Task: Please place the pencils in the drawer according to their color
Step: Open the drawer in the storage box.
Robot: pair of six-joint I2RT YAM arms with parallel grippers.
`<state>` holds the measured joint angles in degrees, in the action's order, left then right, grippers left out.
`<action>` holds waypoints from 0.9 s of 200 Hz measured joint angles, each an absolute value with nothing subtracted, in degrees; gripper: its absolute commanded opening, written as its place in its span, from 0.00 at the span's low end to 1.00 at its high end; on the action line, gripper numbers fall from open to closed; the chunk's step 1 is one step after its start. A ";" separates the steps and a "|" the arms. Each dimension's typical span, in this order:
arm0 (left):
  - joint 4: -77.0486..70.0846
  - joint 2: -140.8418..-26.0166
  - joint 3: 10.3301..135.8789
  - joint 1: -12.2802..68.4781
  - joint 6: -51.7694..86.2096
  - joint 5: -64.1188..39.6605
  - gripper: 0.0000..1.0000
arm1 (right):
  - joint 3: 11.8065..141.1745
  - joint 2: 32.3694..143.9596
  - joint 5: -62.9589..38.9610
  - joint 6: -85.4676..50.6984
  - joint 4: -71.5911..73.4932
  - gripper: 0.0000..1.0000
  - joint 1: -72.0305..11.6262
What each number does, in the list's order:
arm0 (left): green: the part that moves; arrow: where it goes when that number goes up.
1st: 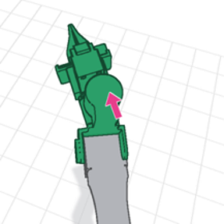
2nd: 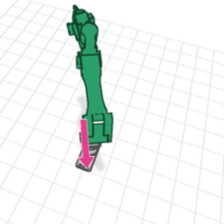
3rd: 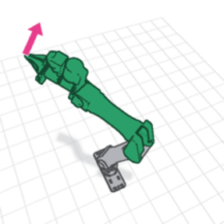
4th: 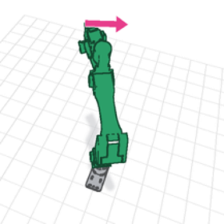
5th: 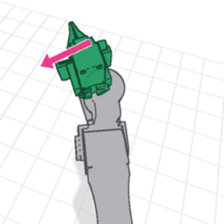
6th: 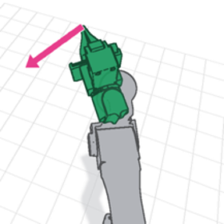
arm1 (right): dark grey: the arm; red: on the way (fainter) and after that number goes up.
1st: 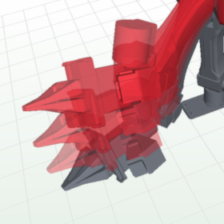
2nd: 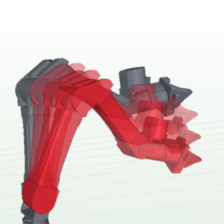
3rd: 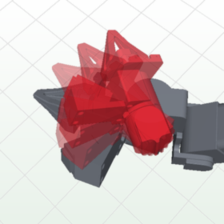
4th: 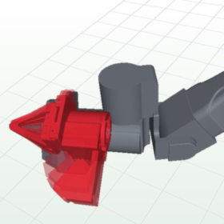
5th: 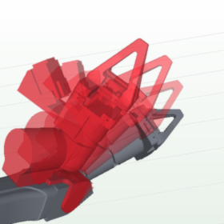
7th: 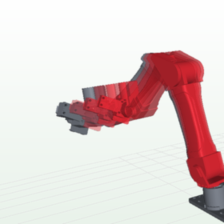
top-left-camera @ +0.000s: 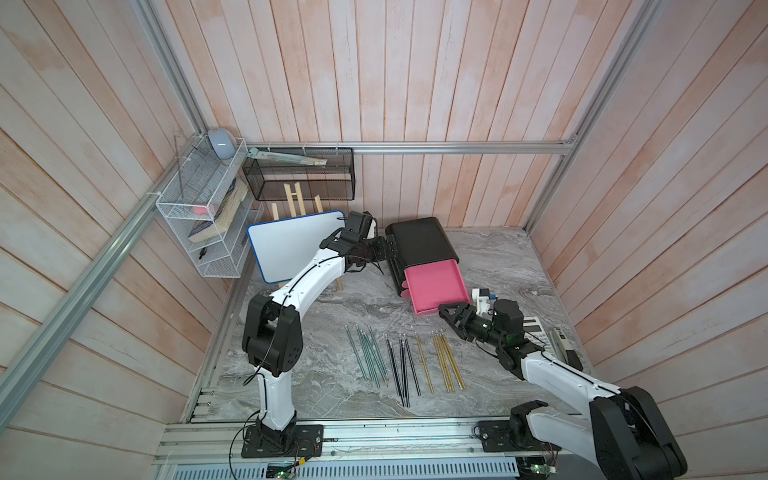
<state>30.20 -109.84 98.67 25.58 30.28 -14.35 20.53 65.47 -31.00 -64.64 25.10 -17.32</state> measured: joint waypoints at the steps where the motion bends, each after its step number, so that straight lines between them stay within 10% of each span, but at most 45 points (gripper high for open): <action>1: 30.20 -109.80 98.63 25.58 30.28 -14.37 0.99 | 20.56 65.47 -30.98 -64.66 24.99 0.70 -17.30; 180: 28.08 -104.90 91.42 25.85 31.51 -14.72 1.00 | 23.42 65.60 -30.98 -61.95 20.67 0.90 -15.49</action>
<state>28.08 -104.90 91.42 25.85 31.51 -14.72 23.42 65.60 -30.98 -61.95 20.67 -15.49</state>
